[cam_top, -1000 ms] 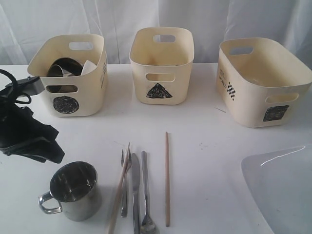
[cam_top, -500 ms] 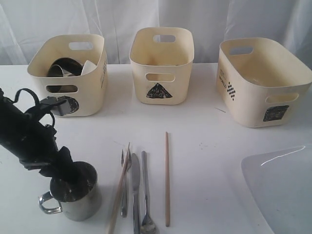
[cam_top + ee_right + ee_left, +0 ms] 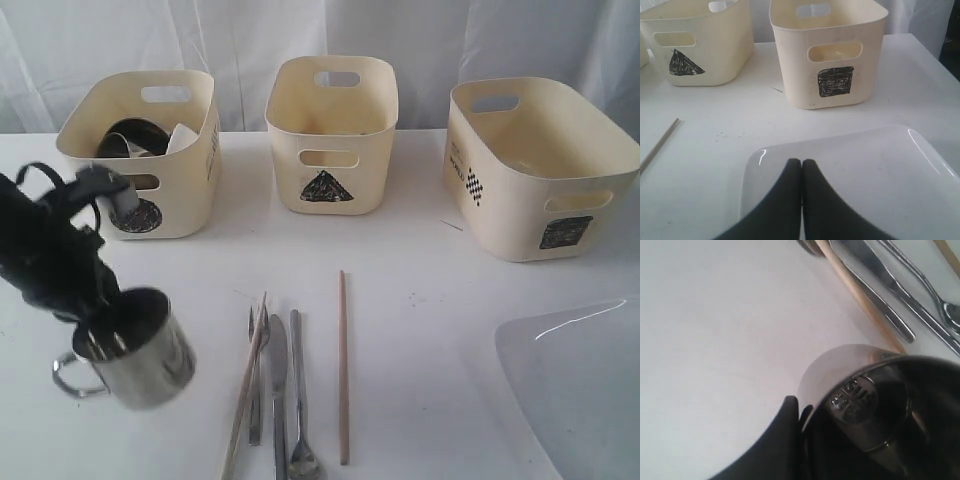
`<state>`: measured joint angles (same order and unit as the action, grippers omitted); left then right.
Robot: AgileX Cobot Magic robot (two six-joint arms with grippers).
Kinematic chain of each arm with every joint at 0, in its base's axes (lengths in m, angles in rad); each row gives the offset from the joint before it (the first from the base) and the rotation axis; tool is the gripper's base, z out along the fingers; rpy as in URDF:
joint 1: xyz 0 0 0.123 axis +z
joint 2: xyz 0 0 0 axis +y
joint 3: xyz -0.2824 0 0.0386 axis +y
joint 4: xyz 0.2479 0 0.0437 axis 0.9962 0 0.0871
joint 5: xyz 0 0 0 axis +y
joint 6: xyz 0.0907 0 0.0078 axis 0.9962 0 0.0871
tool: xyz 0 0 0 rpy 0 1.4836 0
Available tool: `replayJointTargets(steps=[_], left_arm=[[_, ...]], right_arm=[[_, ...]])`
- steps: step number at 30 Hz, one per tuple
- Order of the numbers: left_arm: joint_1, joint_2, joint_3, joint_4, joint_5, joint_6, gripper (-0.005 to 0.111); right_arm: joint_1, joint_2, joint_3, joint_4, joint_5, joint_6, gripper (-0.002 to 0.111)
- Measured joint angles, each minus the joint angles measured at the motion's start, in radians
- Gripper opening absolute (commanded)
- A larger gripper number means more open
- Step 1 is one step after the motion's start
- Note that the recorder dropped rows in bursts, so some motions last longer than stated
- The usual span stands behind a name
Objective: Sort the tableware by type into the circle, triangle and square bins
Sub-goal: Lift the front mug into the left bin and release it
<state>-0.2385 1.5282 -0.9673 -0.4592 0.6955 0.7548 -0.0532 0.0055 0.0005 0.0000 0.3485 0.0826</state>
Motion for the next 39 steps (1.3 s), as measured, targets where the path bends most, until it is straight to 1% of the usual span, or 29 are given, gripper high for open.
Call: replayJointTargets(steps=[2,5,8,12,14,16,18,22,26,28,29,31,35,36,39], left_arm=[[-0.002,-0.059,-0.034,0.076,-0.063,-0.052,0.0],[-0.002,-0.141,-0.081,0.165,-0.27,-0.121,0.0],[-0.002,-0.159,-0.099,0.187,-0.59,-0.149,0.0],[-0.002,-0.105,-0.102,0.187,-1.02,-0.226,0.0],[-0.002,-0.054,-0.109,0.187,-1.196,-0.257,0.0],[-0.002,0.022,-0.131,0.187,-1.31,-0.268,0.0],[-0.002,0.103,-0.167,0.201,-1.348,-0.274,0.0],[-0.002,0.272,-0.25,0.282,-1.362,-0.274,0.0],[-0.002,0.366,-0.313,0.31,-1.364,-0.26,0.0],[-0.002,0.401,-0.339,0.315,-1.364,-0.221,0.006],[-0.002,0.415,-0.347,0.317,-1.364,-0.205,0.011],[-0.002,0.434,-0.365,0.321,-1.362,-0.186,0.025],[-0.002,0.45,-0.385,0.321,-1.36,-0.172,0.063],[-0.002,0.45,-0.387,0.321,-1.362,-0.171,0.07],[-0.002,0.45,-0.391,0.321,-1.387,-0.181,0.085]], right_arm=[[0.0,0.0,0.0,0.0,0.0,0.0,0.0],[0.0,0.0,0.0,0.0,0.0,0.0,0.0],[0.0,0.0,0.0,0.0,0.0,0.0,0.0],[0.0,0.0,0.0,0.0,0.0,0.0,0.0],[0.0,0.0,0.0,0.0,0.0,0.0,0.0],[0.0,0.0,0.0,0.0,0.0,0.0,0.0],[0.0,0.0,0.0,0.0,0.0,0.0,0.0],[0.0,0.0,0.0,0.0,0.0,0.0,0.0],[0.0,0.0,0.0,0.0,0.0,0.0,0.0],[0.0,0.0,0.0,0.0,0.0,0.0,0.0],[0.0,0.0,0.0,0.0,0.0,0.0,0.0],[0.0,0.0,0.0,0.0,0.0,0.0,0.0],[0.0,0.0,0.0,0.0,0.0,0.0,0.0],[0.0,0.0,0.0,0.0,0.0,0.0,0.0],[0.0,0.0,0.0,0.0,0.0,0.0,0.0]])
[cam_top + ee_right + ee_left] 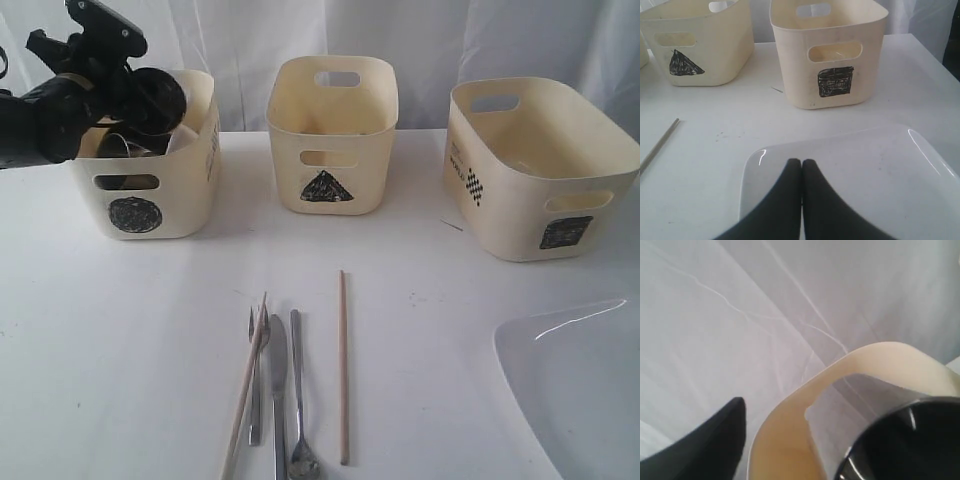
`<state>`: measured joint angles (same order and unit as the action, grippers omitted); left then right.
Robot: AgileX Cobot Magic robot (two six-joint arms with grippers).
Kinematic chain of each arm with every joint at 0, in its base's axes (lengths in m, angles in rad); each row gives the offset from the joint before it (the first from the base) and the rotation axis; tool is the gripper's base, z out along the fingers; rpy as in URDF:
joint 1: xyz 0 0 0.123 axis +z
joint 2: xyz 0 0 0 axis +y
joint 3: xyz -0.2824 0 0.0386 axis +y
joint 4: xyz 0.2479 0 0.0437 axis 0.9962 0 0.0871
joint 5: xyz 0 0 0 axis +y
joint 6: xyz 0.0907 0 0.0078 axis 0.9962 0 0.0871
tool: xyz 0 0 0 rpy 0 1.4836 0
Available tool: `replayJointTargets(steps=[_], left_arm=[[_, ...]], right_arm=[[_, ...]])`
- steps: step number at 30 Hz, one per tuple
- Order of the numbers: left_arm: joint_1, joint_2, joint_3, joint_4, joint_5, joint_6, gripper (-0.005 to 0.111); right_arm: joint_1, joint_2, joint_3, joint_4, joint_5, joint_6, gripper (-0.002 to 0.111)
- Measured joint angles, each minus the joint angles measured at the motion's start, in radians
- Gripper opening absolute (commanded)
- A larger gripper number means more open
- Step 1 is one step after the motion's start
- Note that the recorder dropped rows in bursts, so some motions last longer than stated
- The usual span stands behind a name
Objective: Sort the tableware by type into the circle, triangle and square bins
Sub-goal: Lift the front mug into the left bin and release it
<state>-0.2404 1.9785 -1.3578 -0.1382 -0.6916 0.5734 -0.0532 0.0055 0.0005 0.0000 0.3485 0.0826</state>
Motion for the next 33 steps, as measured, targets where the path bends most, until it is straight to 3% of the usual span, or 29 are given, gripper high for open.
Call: replayJointTargets(steps=[11,16,18,20,23,25,33], left_arm=[[0.0,-0.099,0.0,-0.009,0.014,-0.021,0.088],[-0.001,-0.241,0.0,-0.201,0.035,-0.002,0.082],[-0.001,-0.291,0.0,-0.334,0.045,0.034,0.072],[-0.001,-0.328,0.0,-0.459,0.045,0.062,0.052],[-0.001,-0.338,0.0,-0.538,0.067,0.086,0.005],[-0.001,-0.326,0.0,-0.533,0.096,0.101,0.0],[-0.001,-0.204,0.0,-0.494,0.127,0.093,0.0]], right_arm=[[0.0,0.0,0.0,0.0,0.0,0.0,0.0],[0.0,0.0,0.0,0.0,0.0,0.0,0.0],[0.0,0.0,0.0,0.0,0.0,0.0,0.0],[0.0,0.0,0.0,0.0,0.0,0.0,0.0],[0.0,0.0,0.0,0.0,0.0,0.0,0.0],[0.0,0.0,0.0,0.0,0.0,0.0,0.0],[0.0,0.0,0.0,0.0,0.0,0.0,0.0]])
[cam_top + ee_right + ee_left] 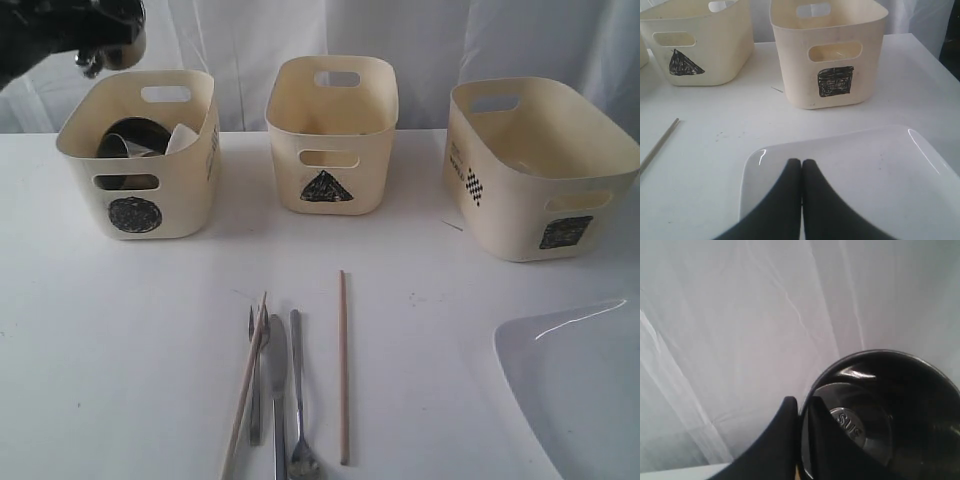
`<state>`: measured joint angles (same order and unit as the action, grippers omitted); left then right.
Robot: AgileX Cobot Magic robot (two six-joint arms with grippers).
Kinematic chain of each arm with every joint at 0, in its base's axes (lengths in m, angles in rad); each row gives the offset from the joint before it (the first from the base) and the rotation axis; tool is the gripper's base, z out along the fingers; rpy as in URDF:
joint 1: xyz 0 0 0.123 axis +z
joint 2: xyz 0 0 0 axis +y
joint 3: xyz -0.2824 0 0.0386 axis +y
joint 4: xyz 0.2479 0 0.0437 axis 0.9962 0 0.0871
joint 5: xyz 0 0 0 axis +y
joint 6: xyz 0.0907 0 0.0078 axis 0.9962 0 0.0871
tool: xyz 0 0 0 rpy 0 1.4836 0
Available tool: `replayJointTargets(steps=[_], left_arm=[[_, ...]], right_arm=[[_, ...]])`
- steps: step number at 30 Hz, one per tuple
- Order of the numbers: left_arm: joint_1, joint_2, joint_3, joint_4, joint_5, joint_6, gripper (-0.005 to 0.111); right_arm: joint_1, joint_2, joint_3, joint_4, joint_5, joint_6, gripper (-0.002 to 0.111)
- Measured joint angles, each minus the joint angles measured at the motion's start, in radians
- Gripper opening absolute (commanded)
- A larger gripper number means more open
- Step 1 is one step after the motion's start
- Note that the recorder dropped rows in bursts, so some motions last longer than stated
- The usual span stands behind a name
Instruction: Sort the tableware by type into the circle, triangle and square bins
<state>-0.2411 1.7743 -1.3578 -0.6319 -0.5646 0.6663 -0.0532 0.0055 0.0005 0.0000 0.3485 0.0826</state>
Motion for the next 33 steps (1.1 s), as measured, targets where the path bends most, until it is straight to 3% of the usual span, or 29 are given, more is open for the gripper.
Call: replayJointTargets(steps=[6,9,14,16,20,25,27,29,32,33], left_arm=[[0.0,0.089,0.0,0.01,0.044,-0.026,0.004],[0.0,0.095,0.0,0.012,0.103,-0.091,0.023],[0.0,0.097,-0.031,0.018,0.222,-0.135,0.066],[-0.002,0.097,-0.035,0.018,0.224,-0.135,0.077],[-0.002,0.095,-0.05,0.018,0.22,-0.135,0.084],[-0.002,0.023,-0.055,0.018,0.228,-0.121,0.083],[-0.002,-0.028,-0.055,0.018,0.238,-0.075,0.077],[-0.002,-0.096,-0.056,0.014,0.269,0.002,0.057],[-0.002,-0.208,-0.057,-0.055,0.387,0.131,0.004],[-0.002,-0.234,-0.057,-0.071,0.435,0.16,0.001]], right_arm=[[0.0,0.0,0.0,0.0,0.0,0.0,0.0],[0.0,0.0,0.0,0.0,0.0,0.0,0.0],[0.0,0.0,0.0,0.0,0.0,0.0,0.0],[0.0,0.0,0.0,0.0,0.0,0.0,0.0],[0.0,0.0,0.0,0.0,0.0,0.0,0.0],[0.0,0.0,0.0,0.0,0.0,0.0,0.0],[0.0,0.0,0.0,0.0,0.0,0.0,0.0],[0.0,0.0,0.0,0.0,0.0,0.0,0.0],[0.0,0.0,0.0,0.0,0.0,0.0,0.0],[0.0,0.0,0.0,0.0,0.0,0.0,0.0]])
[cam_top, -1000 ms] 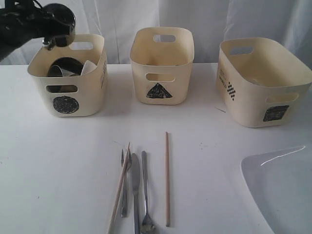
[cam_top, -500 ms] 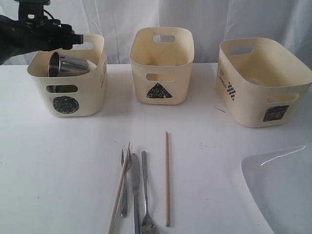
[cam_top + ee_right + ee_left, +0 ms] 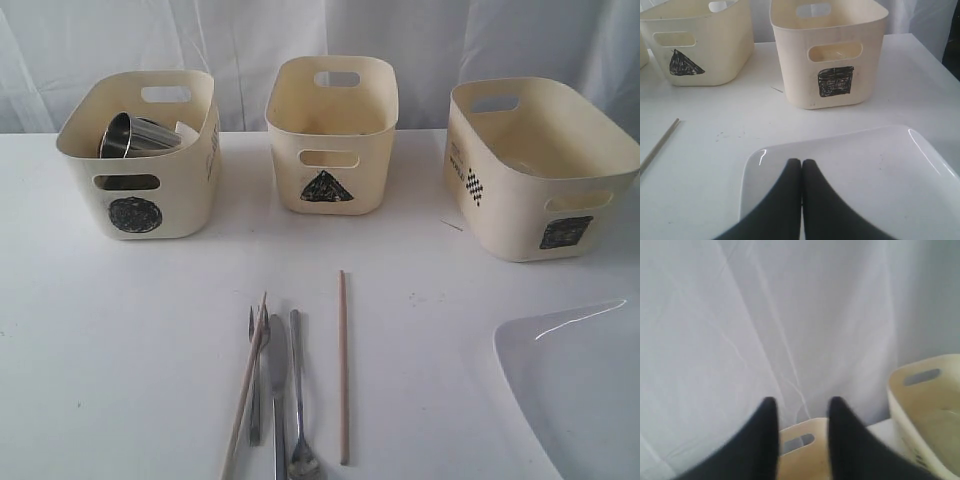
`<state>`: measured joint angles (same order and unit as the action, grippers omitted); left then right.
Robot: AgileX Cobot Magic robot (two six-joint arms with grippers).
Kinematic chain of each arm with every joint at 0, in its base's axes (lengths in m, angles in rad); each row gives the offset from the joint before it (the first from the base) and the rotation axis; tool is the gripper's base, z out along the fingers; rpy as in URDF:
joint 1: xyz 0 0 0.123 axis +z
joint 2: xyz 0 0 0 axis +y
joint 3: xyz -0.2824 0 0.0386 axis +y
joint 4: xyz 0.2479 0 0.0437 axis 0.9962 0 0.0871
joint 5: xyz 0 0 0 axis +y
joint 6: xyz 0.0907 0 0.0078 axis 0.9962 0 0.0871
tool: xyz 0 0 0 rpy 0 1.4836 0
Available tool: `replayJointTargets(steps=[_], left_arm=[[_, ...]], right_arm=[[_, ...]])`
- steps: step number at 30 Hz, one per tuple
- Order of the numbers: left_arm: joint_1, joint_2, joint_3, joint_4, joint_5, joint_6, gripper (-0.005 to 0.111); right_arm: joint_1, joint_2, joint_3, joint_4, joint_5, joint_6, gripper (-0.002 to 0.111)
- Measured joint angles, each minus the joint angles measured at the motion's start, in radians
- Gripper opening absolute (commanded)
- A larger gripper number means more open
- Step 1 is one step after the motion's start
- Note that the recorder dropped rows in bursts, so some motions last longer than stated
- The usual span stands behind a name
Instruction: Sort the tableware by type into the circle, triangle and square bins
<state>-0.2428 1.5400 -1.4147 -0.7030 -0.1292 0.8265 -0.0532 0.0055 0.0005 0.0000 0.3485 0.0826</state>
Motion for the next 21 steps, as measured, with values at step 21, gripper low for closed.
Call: replayJointTargets(steps=[21], left_arm=[[0.461,-0.471,0.471,-0.103,0.336,-0.354,0.0]], right_arm=[[0.0,0.0,0.0,0.0,0.0,0.0,0.0]])
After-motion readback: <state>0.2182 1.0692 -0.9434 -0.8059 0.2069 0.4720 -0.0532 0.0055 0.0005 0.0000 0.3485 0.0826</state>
